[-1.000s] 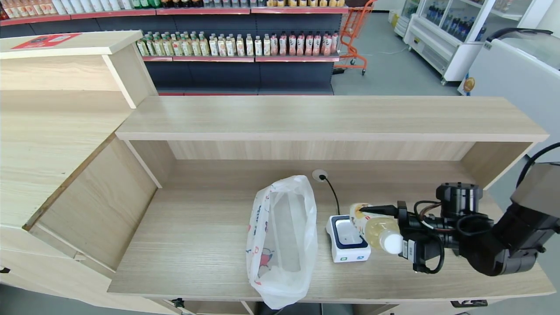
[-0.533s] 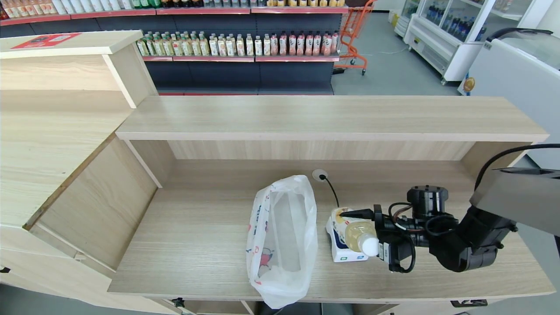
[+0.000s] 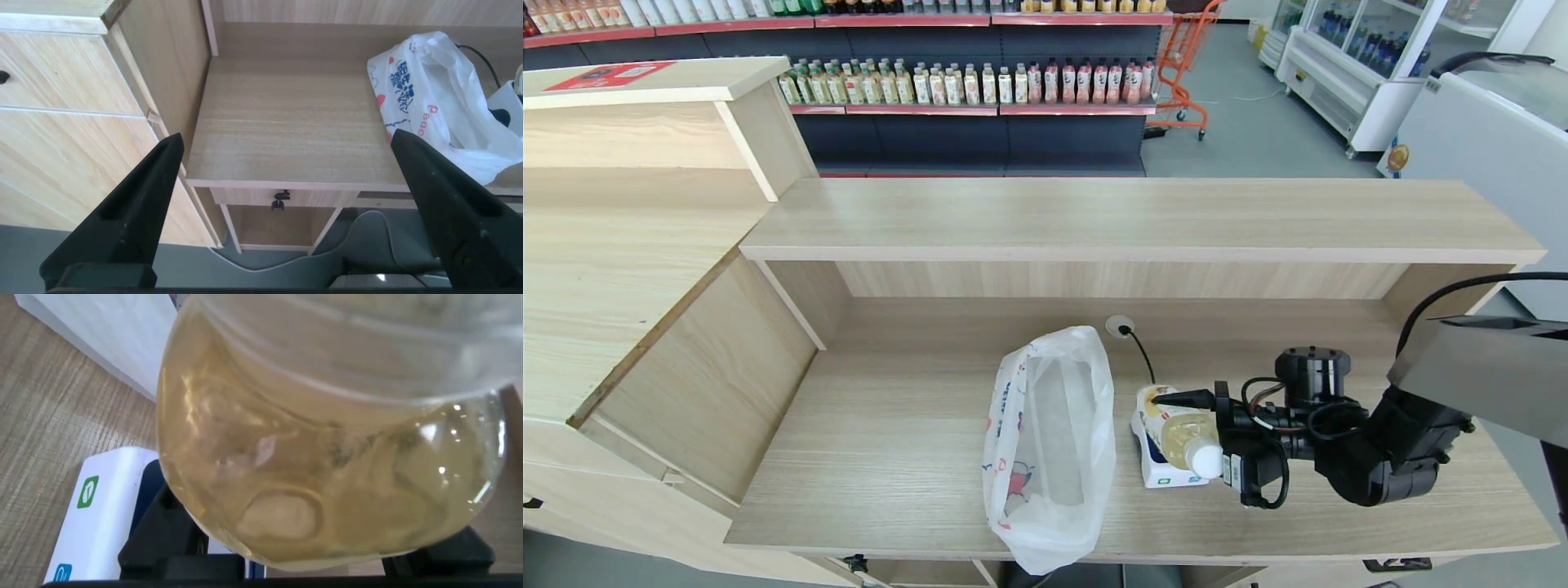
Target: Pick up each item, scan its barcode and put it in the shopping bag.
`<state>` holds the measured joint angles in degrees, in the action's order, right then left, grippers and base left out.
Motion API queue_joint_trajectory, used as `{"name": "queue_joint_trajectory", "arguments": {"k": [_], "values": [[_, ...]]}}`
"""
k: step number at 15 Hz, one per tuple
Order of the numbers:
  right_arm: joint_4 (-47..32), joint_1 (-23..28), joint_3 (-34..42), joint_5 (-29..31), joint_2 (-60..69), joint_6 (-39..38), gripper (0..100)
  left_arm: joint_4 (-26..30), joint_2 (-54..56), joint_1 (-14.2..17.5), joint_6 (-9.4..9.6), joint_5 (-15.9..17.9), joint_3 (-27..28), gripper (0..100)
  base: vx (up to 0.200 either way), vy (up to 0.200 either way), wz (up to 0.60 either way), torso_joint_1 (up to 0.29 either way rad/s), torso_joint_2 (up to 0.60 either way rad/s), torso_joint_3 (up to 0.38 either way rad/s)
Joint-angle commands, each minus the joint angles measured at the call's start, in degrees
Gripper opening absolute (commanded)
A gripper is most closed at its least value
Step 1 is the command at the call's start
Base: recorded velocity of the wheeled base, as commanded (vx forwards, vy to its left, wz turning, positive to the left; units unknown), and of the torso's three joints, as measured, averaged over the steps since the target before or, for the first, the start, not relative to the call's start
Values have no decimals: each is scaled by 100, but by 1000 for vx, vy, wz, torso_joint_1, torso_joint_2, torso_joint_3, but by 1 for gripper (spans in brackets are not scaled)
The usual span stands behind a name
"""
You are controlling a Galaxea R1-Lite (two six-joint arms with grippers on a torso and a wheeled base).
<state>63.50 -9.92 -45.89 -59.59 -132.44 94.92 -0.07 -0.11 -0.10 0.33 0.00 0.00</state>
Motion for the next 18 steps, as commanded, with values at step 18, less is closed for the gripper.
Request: {"name": "queue_joint_trajectory", "arguments": {"k": [18], "values": [[-101,351,1644,1380,3233,-7286,0,-1,2,1,2,0,0,100,0,0,0,0,0,0]]}}
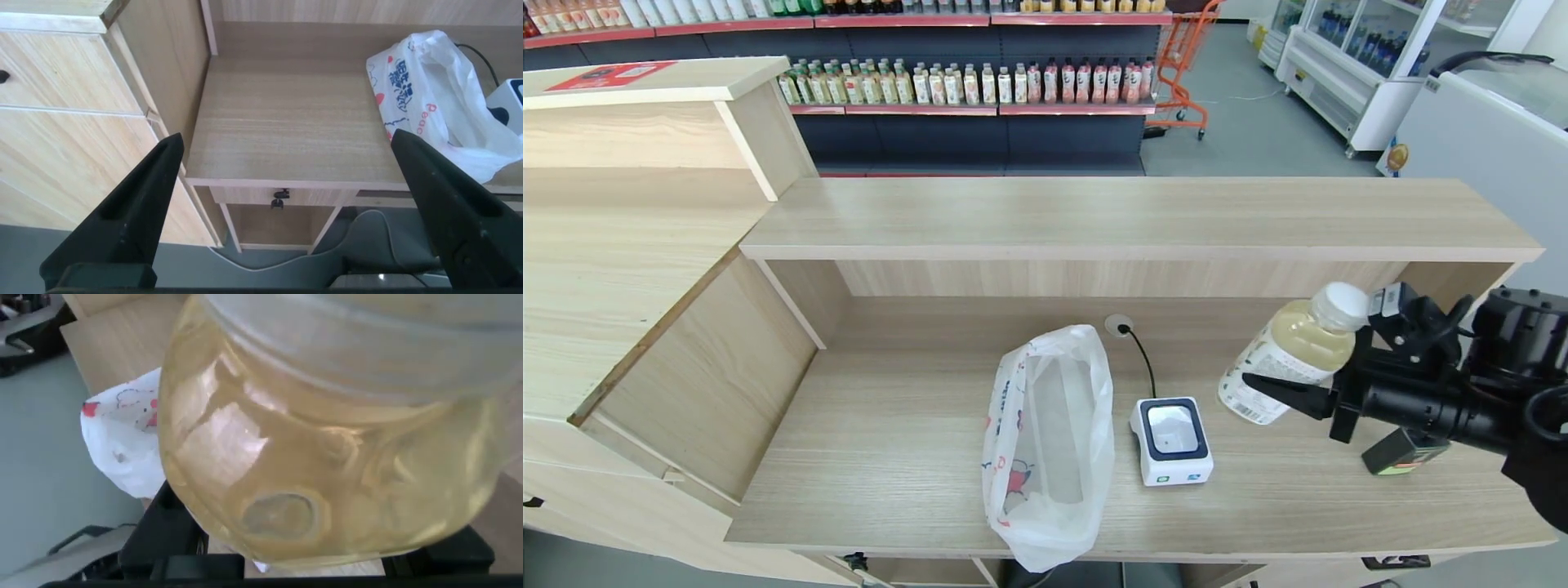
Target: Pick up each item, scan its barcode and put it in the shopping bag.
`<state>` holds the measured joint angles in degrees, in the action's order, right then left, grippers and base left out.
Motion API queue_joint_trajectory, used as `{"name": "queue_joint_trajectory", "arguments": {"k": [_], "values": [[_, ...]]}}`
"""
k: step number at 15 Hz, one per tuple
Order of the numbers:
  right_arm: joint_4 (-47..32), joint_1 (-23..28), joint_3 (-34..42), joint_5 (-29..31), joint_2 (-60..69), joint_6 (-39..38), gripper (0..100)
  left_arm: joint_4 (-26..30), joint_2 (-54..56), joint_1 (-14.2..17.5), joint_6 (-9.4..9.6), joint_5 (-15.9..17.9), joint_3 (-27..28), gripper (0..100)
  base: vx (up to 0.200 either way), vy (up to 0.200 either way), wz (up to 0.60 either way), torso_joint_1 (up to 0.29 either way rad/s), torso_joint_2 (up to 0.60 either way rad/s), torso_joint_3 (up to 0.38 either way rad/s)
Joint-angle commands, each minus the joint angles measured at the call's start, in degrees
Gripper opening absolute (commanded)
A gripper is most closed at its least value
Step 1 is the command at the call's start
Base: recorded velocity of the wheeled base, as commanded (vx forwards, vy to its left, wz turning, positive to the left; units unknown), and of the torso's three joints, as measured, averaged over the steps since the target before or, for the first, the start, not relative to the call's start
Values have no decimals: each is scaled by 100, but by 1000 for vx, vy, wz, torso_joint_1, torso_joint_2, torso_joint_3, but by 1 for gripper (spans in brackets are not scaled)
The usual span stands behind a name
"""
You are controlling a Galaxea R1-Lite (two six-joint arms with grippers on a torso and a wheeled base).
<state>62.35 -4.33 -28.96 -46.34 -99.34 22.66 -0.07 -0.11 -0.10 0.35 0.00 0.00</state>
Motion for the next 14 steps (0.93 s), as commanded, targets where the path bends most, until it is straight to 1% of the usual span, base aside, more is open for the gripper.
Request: {"name": "queue_joint_trajectory", "arguments": {"k": [1,4,8,14], "values": [[-4,-560,-303,881,-288,-825,0,-1,2,1,0,0,0,100,0,0,0,0,0,0],[-4,-1079,-470,1733,-534,-1563,0,-1,2,1,0,0,0,100,0,0,0,0,0,0],[22,-1237,-531,1804,-789,-1581,0,-1,2,1,0,0,0,100,0,0,0,0,0,0],[5,-1299,-531,1786,-903,-1581,0,-1,2,1,17,0,0,100,0,0,0,0,0,0]]}}
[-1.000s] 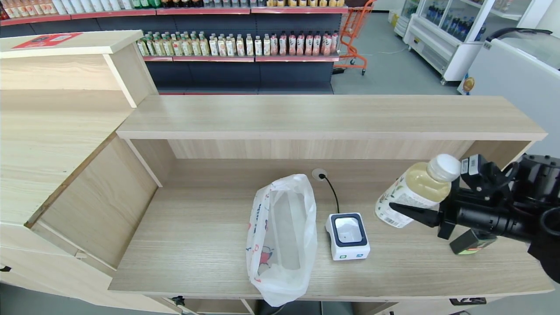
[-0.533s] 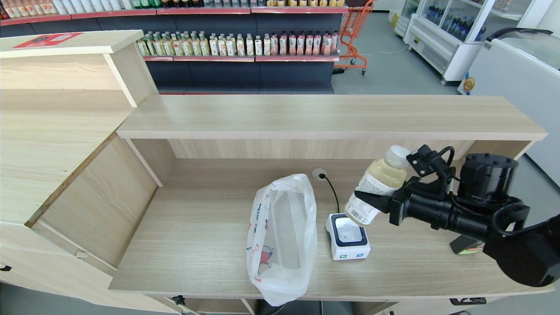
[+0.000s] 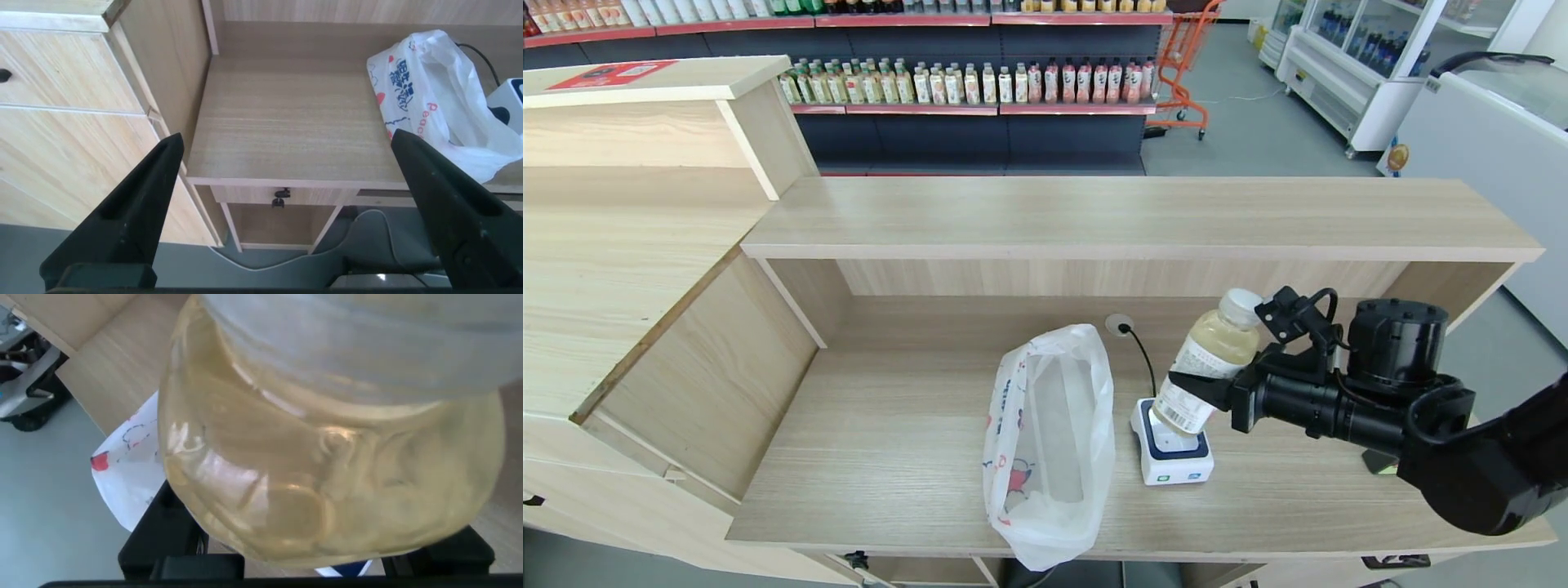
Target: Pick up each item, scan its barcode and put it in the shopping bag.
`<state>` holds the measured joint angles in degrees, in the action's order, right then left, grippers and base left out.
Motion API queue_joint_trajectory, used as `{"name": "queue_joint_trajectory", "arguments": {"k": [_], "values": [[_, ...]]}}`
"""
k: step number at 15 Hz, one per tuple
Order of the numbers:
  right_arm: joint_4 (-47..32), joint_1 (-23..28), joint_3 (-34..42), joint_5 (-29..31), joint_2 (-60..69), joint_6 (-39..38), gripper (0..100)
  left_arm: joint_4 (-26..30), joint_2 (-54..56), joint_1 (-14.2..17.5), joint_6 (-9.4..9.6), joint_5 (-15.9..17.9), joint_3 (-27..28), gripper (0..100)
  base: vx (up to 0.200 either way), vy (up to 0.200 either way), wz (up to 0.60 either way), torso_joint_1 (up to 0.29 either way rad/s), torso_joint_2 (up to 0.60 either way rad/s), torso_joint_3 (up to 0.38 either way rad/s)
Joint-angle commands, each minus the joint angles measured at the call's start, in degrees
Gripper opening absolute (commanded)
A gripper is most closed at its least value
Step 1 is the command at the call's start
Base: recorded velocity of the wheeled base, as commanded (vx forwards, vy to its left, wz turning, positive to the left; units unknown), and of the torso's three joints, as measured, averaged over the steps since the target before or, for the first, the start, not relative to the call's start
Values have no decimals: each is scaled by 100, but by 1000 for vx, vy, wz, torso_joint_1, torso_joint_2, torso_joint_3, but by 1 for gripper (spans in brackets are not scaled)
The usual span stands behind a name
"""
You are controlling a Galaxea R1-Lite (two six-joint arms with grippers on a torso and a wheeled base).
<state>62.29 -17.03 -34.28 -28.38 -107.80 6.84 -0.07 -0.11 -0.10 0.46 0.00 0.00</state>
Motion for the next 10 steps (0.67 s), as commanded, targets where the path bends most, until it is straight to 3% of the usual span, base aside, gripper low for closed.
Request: {"name": "queue_joint_trajectory", "arguments": {"k": [1,4,10], "values": [[11,-37,0,-10,-57,2,0,-1,2,1,6,0,0,100,0,0,0,0,0,0],[2,-46,-9,-18,-57,-34,0,-1,2,1,-29,0,0,100,0,0,0,0,0,0],[-51,-55,-299,-54,-197,-104,0,-1,2,1,-20,0,0,100,0,200,0,7,1,0]]}}
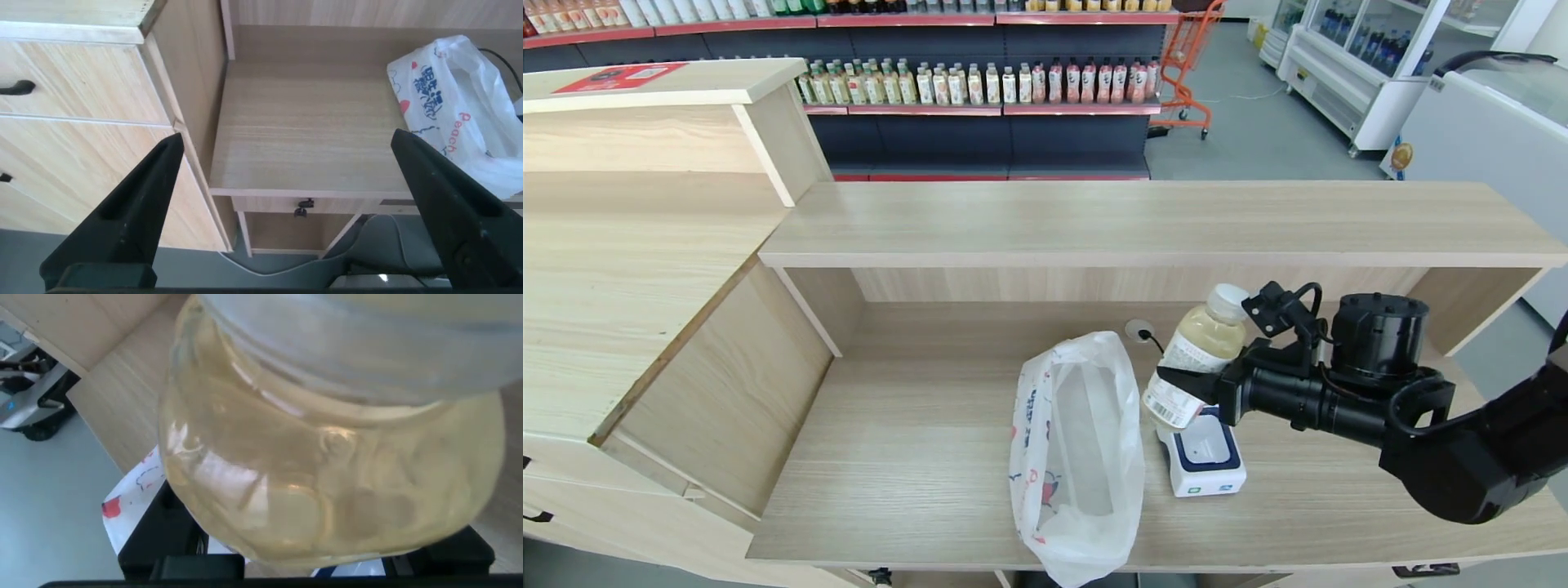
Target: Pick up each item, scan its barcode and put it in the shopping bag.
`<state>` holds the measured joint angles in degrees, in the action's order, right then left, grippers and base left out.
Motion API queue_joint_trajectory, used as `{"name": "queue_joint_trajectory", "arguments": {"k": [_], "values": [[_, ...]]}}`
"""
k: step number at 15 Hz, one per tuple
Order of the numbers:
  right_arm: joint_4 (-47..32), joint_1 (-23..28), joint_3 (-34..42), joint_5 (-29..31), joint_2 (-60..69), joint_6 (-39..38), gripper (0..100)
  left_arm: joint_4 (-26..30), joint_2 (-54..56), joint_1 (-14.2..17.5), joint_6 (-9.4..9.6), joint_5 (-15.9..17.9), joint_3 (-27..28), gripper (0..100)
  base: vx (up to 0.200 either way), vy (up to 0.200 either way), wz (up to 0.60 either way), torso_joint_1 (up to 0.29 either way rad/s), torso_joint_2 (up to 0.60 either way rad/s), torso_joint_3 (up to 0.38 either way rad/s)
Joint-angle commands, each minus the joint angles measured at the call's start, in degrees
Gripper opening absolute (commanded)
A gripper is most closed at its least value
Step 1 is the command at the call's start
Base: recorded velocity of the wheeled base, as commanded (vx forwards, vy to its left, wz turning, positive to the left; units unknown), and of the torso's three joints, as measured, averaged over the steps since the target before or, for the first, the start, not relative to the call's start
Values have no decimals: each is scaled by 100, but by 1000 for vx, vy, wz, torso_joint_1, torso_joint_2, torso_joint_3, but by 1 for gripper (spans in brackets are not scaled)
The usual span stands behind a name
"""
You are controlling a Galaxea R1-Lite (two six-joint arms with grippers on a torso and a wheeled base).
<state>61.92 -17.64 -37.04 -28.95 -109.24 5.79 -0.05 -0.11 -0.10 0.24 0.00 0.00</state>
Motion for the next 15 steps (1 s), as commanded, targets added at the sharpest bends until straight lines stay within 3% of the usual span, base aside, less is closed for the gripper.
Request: {"name": "queue_joint_trajectory", "arguments": {"k": [1,6,10,13,15], "values": [[-13,-3,-14,4,-106,-8,0,-4,2,1,2,0,0,100,0,0,0,0,0,0],[5,-117,74,48,-344,-394,0,-4,2,1,2,0,0,100,0,0,0,0,0,0],[180,-249,-5,65,-968,98,0,-4,2,1,2,0,0,100,0,0,0,0,0,0],[629,-407,-357,92,-1671,361,0,-4,2,1,11,0,0,100,0,0,0,0,0,0],[655,-609,-1095,382,-2277,643,0,-4,2,1,11,0,0,100,0,0,0,0,0,0]]}}
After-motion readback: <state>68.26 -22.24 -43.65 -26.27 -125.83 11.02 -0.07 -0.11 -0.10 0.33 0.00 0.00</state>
